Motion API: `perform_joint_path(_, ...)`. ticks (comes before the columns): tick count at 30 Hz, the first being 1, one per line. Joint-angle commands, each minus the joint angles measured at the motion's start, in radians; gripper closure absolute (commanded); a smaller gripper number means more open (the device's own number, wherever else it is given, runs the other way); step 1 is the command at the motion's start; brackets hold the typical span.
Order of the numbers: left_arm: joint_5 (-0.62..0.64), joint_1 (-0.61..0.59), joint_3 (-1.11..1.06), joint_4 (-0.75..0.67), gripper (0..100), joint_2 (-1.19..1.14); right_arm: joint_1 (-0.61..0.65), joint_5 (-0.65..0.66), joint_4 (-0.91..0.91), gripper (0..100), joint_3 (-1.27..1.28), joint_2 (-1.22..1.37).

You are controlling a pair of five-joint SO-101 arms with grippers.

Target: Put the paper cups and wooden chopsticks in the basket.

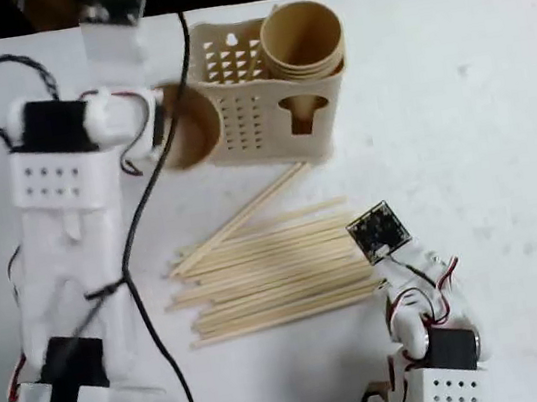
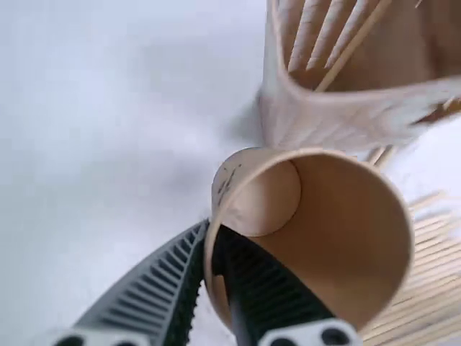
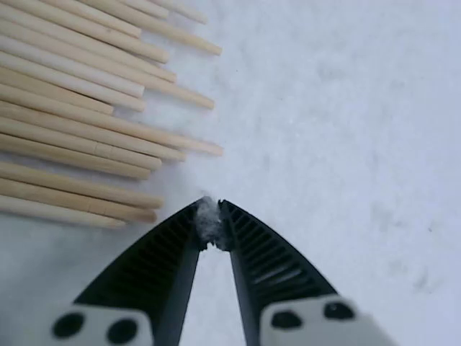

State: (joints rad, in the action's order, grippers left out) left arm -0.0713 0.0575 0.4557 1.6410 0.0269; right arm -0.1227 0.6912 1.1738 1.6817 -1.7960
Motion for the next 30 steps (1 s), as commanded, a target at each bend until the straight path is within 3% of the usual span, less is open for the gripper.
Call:
perform_joint_path(1, 0.08, 0.077, 0.407, 0.071, 98, 0.021, 0.008, 0.009, 0.004, 98.1, 0.008, -0.005)
perform_joint_path(6, 0.14, 0.214, 0.529, -0.101, 98, 0.018, 0.008, 0.009, 0.004, 98.1, 0.008, -0.005)
perform_joint_path(14, 0.178, 0.337, 0.339, -0.394, 98, -0.076, 0.008, 0.009, 0.004, 98.1, 0.008, -0.005)
perform_joint_path(27, 0.178, 0.332, 0.333, -0.416, 97, -0.263, 0.008, 0.009, 0.004, 98.1, 0.008, -0.005)
perform_joint_path(30, 0.178, 0.332, 0.334, -0.422, 92, -0.262, 0.008, 0.009, 0.004, 98.1, 0.008, -0.005)
